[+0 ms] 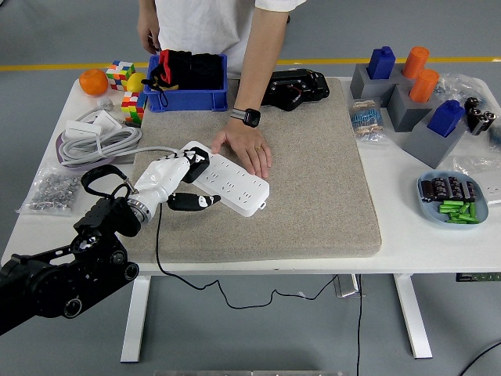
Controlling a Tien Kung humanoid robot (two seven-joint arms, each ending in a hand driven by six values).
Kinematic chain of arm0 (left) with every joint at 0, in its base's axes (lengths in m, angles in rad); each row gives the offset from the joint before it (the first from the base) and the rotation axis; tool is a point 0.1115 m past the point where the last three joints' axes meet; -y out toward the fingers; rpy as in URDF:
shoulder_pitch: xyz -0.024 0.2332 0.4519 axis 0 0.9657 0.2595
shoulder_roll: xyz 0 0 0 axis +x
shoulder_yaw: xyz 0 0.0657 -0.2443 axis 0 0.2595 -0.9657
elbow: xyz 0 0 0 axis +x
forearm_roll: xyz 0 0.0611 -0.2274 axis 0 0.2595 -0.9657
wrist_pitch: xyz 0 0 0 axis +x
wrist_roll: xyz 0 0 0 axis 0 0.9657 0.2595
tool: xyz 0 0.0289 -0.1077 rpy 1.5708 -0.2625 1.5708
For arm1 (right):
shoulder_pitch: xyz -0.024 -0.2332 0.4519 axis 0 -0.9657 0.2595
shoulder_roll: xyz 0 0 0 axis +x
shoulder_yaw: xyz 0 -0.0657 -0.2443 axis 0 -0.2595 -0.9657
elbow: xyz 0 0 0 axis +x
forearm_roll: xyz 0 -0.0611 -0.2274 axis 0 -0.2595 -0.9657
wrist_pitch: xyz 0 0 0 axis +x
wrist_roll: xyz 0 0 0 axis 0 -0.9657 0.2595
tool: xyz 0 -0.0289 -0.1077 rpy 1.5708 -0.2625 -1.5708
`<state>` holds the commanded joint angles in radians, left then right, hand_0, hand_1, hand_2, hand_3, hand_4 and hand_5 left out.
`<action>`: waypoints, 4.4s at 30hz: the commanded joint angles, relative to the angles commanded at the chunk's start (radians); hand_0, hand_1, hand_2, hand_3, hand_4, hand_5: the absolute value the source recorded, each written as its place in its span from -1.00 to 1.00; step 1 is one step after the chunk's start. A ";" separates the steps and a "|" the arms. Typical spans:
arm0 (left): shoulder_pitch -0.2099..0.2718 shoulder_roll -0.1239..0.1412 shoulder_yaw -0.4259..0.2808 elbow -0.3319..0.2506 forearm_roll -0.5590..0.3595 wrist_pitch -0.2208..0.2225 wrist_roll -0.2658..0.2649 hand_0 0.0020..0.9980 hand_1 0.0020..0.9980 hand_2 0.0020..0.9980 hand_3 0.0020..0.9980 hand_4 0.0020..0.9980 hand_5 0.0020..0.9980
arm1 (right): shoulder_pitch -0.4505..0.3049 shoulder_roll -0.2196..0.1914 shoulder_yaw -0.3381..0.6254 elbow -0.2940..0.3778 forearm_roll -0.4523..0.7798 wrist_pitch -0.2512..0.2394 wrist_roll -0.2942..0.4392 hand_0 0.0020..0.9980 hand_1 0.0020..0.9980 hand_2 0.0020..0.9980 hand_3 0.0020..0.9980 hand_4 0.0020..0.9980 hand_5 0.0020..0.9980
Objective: Press the white button,pick up the black plug,place it near the board,insert it into the board
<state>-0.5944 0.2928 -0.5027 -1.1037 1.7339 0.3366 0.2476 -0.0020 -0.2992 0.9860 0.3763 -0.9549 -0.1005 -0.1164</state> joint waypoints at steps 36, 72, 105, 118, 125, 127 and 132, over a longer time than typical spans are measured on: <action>0.222 -0.013 -0.448 -0.123 0.068 0.034 -0.027 0.73 0.82 0.71 0.59 0.76 0.02 | -0.002 0.002 0.010 0.002 -0.006 -0.001 -0.001 0.11 -0.04 -0.01 0.00 0.28 -0.23; 0.431 -0.043 -0.842 -0.214 0.099 0.050 -0.116 0.74 0.79 0.68 0.55 0.74 -0.03 | 0.005 -0.002 0.028 0.013 -0.026 0.005 -0.009 0.11 -0.04 -0.01 0.00 0.28 -0.22; 0.462 -0.073 -0.981 -0.231 0.072 0.019 -0.121 0.74 0.78 0.67 0.54 0.71 -0.14 | 0.001 0.007 0.052 0.013 -0.032 0.007 -0.014 0.11 -0.04 0.01 0.00 0.29 -0.23; 0.456 -0.066 -0.991 -0.236 0.069 0.011 -0.131 0.74 0.77 0.66 0.54 0.70 -0.16 | 0.015 -0.001 0.035 0.013 -0.028 0.009 -0.015 0.11 -0.03 0.01 0.01 0.29 -0.23; 0.456 -0.065 -0.980 -0.239 0.066 0.008 -0.133 0.75 0.76 0.66 0.54 0.70 -0.17 | 0.013 0.000 0.040 0.014 -0.028 0.008 -0.014 0.11 -0.03 0.01 0.01 0.29 -0.23; 0.458 -0.066 -0.982 -0.242 0.065 0.008 -0.138 0.75 0.76 0.66 0.54 0.70 -0.17 | 0.012 0.001 0.039 0.013 -0.029 0.009 -0.015 0.11 -0.03 0.01 0.01 0.29 -0.23; 0.463 -0.068 -0.986 -0.246 0.063 0.011 -0.145 0.74 0.76 0.66 0.54 0.70 -0.18 | 0.005 0.004 0.040 0.012 -0.030 0.009 -0.016 0.11 -0.04 0.01 0.01 0.29 -0.23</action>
<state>-0.1311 0.2252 -1.4884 -1.3502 1.7968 0.3474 0.1021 0.0034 -0.2955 1.0258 0.3879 -0.9848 -0.0914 -0.1324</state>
